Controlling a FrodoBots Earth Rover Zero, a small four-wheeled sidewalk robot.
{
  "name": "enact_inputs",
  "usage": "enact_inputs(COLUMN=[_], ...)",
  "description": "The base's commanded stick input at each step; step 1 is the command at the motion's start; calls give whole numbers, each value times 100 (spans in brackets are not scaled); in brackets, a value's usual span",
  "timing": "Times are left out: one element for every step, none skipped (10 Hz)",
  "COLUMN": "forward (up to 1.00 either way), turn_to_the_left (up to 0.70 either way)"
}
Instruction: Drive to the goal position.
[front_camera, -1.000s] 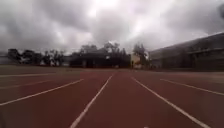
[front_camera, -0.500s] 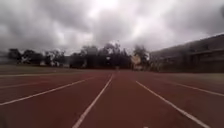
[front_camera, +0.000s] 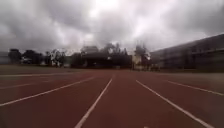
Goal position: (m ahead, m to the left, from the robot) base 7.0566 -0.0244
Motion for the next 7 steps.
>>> enact_inputs(forward=[70,70,70,70,70,70,70], turn_to_the_left=[0,0,0,0,0,0,0])
